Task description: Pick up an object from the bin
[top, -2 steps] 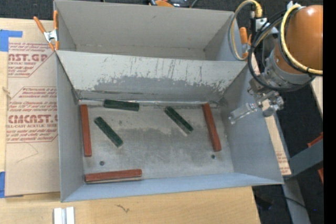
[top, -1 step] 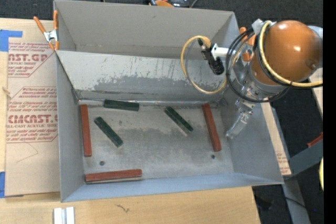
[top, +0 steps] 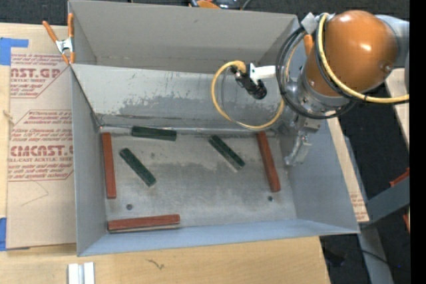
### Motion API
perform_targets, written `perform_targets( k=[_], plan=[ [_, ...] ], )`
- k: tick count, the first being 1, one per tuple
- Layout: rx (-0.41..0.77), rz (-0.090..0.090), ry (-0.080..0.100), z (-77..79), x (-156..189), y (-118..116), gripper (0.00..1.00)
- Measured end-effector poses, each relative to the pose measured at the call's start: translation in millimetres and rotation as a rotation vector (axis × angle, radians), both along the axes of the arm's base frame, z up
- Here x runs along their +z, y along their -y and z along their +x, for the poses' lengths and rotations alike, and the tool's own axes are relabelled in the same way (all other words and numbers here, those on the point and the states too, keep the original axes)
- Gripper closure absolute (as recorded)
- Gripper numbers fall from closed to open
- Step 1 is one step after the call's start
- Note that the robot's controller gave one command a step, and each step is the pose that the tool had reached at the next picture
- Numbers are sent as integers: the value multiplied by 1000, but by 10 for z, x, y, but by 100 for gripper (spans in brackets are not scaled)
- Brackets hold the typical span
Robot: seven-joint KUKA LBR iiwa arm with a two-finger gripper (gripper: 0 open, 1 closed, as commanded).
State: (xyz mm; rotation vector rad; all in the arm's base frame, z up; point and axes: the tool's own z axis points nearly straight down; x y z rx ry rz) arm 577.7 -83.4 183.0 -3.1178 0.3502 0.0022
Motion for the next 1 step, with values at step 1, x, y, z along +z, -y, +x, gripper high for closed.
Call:
perform_targets(
  k=[1],
  plan=[
    [221,-1,-6,-119,-622,274,0]
  ],
)
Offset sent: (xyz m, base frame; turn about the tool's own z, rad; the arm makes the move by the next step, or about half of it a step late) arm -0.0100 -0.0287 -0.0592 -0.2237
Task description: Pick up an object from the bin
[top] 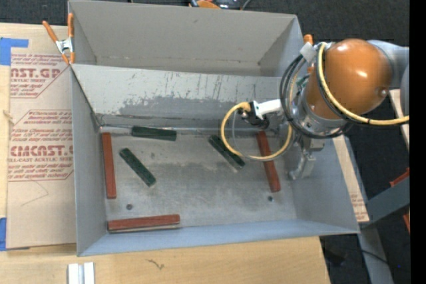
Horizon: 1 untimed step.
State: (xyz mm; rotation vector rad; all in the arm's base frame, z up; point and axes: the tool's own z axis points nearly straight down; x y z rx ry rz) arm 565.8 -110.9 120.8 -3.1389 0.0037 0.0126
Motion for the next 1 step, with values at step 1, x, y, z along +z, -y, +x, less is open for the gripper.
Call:
perform_targets(
  k=[1],
  plan=[
    [-4,2,-1,-201,-549,21,0]
  ],
)
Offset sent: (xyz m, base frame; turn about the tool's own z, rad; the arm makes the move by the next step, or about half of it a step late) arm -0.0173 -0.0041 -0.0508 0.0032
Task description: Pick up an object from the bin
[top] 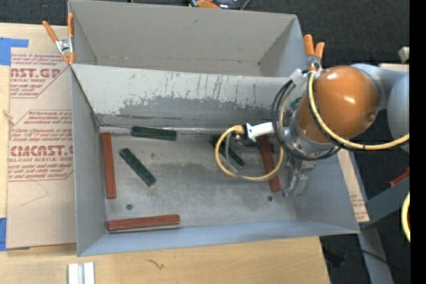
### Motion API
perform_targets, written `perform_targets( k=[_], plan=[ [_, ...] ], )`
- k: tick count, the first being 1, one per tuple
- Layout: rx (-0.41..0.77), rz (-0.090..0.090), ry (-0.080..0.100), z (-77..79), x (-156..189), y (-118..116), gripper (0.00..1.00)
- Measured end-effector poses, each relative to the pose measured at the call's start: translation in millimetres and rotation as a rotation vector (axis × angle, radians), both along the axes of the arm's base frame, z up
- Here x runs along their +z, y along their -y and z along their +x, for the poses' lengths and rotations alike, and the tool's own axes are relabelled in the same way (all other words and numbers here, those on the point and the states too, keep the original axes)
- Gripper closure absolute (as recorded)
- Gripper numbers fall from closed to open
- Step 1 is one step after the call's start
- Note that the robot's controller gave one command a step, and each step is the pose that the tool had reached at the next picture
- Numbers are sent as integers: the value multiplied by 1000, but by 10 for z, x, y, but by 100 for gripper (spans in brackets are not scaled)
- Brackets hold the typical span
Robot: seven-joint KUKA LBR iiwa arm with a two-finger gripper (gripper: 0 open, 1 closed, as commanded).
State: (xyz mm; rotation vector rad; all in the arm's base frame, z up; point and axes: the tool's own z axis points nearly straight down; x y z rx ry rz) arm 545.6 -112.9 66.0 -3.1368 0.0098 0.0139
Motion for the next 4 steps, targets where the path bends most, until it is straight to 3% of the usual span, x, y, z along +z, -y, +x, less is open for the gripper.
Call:
perform_targets(
  k=[1,2,3,4],
  plan=[
    [-37,-1,3,-299,32,-516,0],
    [-128,-2,10,381,126,-279,0],
    [-122,5,6,357,123,-330,100],
    [-115,-3,9,360,545,-252,100]
  ],
)
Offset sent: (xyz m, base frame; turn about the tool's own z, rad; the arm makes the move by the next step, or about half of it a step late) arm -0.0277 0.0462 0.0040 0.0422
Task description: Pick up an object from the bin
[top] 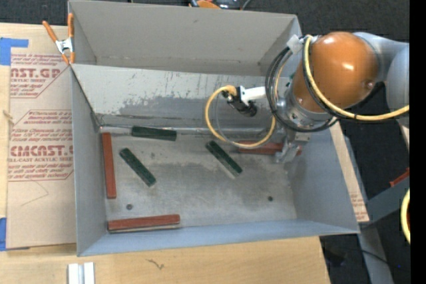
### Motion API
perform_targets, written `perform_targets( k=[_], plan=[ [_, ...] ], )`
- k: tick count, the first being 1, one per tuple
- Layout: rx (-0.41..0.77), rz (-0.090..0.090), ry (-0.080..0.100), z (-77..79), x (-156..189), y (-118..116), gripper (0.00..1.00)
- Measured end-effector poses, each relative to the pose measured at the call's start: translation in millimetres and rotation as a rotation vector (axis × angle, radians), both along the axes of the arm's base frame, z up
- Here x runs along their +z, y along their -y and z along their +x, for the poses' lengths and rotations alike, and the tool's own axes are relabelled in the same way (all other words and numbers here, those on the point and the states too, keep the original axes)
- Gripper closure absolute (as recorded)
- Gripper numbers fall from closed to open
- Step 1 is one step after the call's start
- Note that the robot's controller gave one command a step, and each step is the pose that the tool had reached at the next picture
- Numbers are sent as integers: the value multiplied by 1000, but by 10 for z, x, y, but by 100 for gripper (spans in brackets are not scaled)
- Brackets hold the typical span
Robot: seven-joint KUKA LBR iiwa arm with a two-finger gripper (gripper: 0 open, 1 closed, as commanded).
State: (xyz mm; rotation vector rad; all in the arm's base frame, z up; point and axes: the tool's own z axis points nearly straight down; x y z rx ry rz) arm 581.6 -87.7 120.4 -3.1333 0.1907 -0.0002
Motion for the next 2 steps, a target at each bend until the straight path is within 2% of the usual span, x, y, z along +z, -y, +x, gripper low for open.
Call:
perform_targets(
  k=[1,2],
  plan=[
    [21,2,-6,-110,-368,-105,100],
    [125,-2,-1,-151,-494,-635,100]
  ],
)
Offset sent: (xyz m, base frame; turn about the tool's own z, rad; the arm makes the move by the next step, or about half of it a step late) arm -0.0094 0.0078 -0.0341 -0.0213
